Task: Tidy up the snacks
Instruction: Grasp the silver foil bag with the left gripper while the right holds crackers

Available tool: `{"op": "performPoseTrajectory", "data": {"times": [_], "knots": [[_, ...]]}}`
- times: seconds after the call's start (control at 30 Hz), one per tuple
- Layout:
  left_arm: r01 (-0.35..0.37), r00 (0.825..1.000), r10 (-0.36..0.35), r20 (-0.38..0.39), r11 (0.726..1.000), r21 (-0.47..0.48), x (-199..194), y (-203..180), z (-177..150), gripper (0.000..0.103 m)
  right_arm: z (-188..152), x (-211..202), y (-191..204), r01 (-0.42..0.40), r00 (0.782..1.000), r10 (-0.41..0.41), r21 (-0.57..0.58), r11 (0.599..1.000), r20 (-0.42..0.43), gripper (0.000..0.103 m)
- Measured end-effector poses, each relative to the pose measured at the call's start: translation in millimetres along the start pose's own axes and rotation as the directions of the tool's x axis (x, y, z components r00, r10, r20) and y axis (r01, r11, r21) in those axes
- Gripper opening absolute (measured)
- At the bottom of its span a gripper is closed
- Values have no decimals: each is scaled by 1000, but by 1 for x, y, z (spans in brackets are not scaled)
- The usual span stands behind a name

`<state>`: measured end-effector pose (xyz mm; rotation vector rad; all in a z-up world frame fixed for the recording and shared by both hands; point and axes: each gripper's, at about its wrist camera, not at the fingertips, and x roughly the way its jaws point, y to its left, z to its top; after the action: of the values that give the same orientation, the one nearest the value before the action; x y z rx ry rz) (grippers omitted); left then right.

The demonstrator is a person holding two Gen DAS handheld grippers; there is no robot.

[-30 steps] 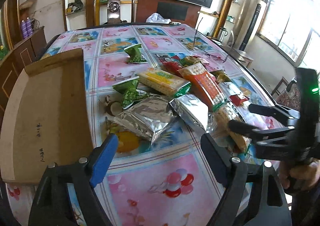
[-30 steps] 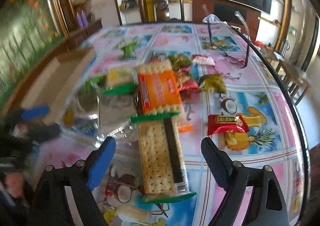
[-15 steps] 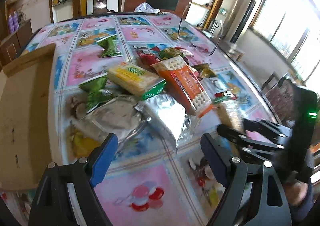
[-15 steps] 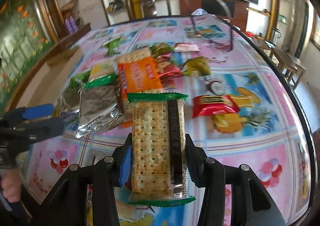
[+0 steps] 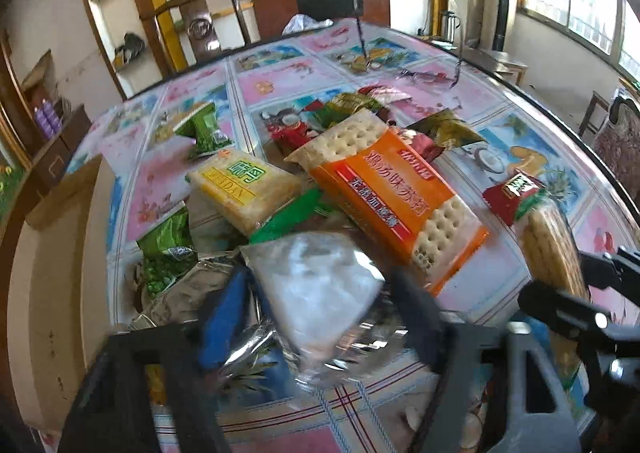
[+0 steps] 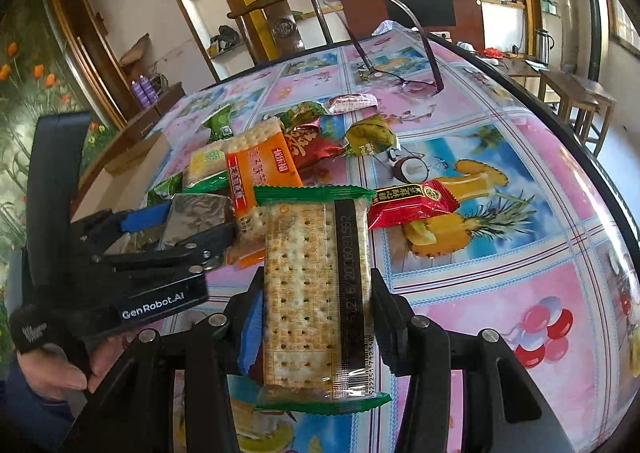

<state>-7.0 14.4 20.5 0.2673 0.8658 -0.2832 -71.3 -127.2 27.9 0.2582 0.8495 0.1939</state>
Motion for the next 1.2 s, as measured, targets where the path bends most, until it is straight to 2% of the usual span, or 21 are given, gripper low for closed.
{"op": "performPoseTrajectory", "data": {"times": [0.33, 0.57, 0.6, 0.63, 0.67, 0.73, 0.8, 0.87, 0.93, 0.97, 1.0, 1.07, 1.2], "knots": [[104, 994, -104, 37, 994, 23, -12, -4, -6, 57, 0, 0, -1, -4, 1000, 4, 18, 1000, 5, 51], [181, 976, -186, 117, 982, 50, -37, -11, -7, 56, -3, -7, -1, 12, 999, -13, 23, 1000, 44, 51], [188, 973, -193, 125, 981, 51, -39, -11, -6, 50, -3, -8, -1, 11, 999, -12, 24, 1000, 49, 51], [195, 971, -200, 132, 979, 53, -41, -12, -6, 39, -3, -9, -1, 9, 999, -10, 26, 1000, 52, 51], [214, 966, -219, 139, 975, 51, -42, -11, -5, 19, -3, -9, -1, 4, 999, -5, 27, 1000, 52, 51], [232, 962, -234, 140, 972, 24, -42, -6, -5, 19, -2, -7, -1, 4, 999, -5, 25, 1000, 45, 51], [252, 964, -250, 91, 968, -5, -31, -2, -3, 19, -2, -7, 0, 4, 999, -5, 18, 1000, 41, 51], [285, 958, -284, 37, 958, -31, -20, 1, -2, 19, -2, -7, 1, 5, 999, -6, 16, 1000, 42, 51], [286, 958, -285, 25, 957, -41, -18, 3, -2, 19, -2, -8, -1, 0, 999, -1, 22, 1000, 48, 51], [283, 959, -282, 26, 958, -43, -18, 3, -2, 24, -2, -8, -2, -2, 999, 1, 27, 1000, 48, 51], [281, 960, -280, 27, 959, -46, -18, 3, -2, 38, -2, -8, -3, -3, 999, 2, 35, 999, 48, 51], [270, 963, -269, 26, 961, -58, -17, 5, -2, 59, -2, -8, -4, -4, 999, 3, 38, 999, 47, 51], [271, 963, -271, 14, 959, -86, -13, 11, -1, 62, -3, -8, -4, -6, 999, 4, 42, 999, 50, 51]]}}
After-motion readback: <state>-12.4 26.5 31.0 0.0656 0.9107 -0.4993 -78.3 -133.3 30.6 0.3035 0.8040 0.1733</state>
